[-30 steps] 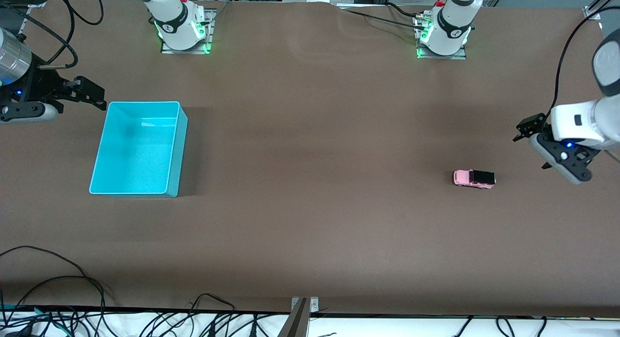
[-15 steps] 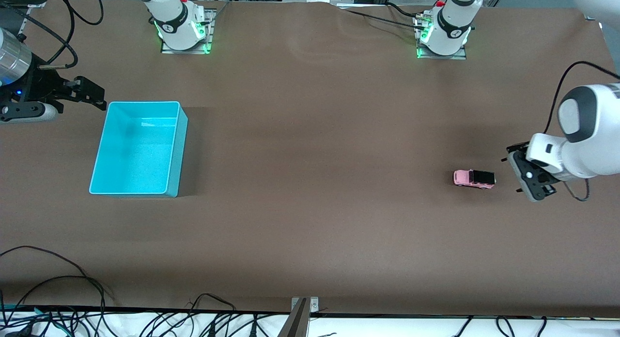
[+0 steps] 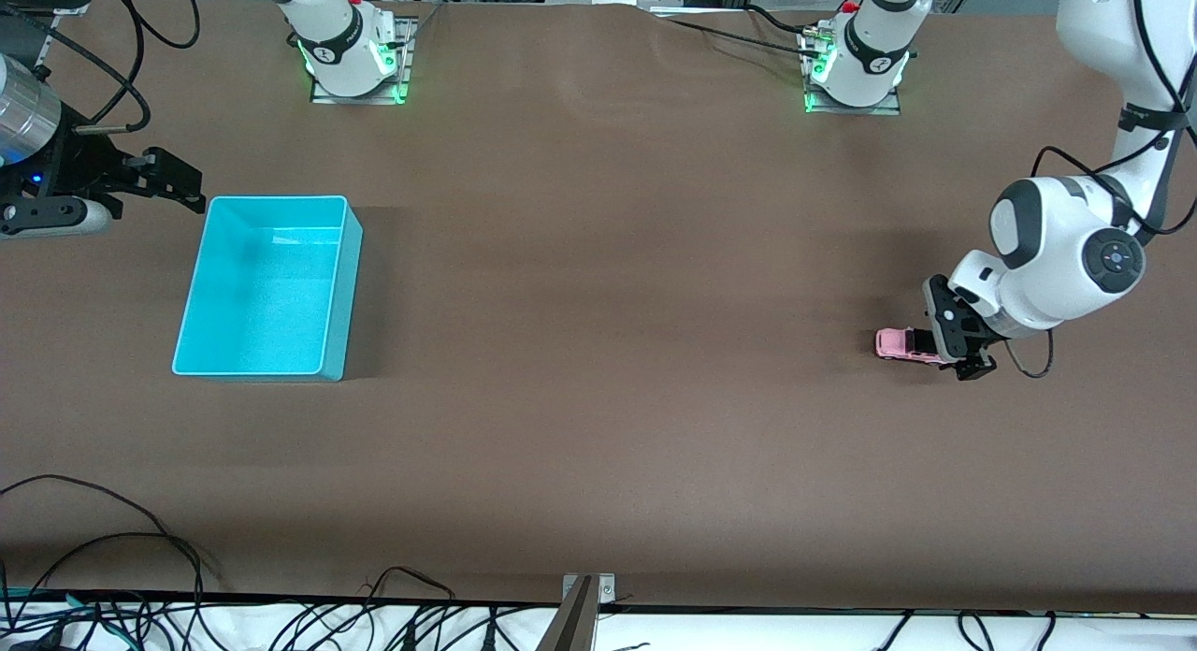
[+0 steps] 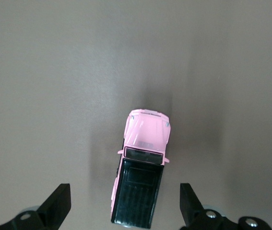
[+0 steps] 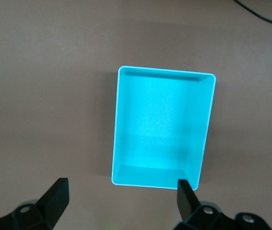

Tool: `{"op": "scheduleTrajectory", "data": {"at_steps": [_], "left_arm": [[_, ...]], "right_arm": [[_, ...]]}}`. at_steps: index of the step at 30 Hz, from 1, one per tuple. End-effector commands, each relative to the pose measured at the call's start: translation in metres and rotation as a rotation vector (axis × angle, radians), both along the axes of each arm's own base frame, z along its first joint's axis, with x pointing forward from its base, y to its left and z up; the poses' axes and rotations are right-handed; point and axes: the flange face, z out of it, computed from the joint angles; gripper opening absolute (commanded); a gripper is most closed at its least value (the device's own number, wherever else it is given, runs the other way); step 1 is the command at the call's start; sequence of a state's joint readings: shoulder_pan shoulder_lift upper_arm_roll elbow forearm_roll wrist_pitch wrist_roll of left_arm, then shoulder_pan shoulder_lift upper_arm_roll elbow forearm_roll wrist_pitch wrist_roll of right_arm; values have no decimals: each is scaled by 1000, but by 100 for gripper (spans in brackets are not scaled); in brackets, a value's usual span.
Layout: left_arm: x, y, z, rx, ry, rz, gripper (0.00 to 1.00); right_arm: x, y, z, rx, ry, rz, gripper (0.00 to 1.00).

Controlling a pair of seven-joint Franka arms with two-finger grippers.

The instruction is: Wind and store pink jeep toy

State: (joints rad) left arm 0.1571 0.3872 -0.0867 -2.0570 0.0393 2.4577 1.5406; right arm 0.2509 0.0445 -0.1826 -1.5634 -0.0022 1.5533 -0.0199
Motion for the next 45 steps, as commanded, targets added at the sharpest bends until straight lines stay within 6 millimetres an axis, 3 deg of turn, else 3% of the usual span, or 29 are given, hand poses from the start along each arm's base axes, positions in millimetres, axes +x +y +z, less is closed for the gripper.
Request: {"op": "scheduleTrajectory", "data": {"at_steps": [1, 17, 23, 30, 35, 39, 43, 45], "left_arm": [[-9, -2, -12, 35, -45, -84, 100], [-16, -1, -52, 23, 12, -84, 100], [-15, -1, -55, 22, -10, -81, 99], [-13, 0, -58, 21, -11, -80, 91], [-13, 1, -58, 21, -11, -78, 74], [-13, 1, -58, 21, -11, -77, 39], [-14, 2, -58, 20, -11, -69, 22], [-14, 2, -58, 20, -11, -68, 19]], "right_arm": [[-2, -2, 0, -9, -6, 9, 100], [-2, -3, 0, -8, -6, 7, 100], [-2, -3, 0, -7, -7, 7, 100], [-2, -3, 0, -8, -7, 6, 100], [-2, -3, 0, -7, -7, 7, 100], [-2, -4, 0, -8, -7, 4, 100], [-2, -4, 0, -8, -6, 4, 100], [-2, -3, 0, -8, -7, 6, 100]]}}
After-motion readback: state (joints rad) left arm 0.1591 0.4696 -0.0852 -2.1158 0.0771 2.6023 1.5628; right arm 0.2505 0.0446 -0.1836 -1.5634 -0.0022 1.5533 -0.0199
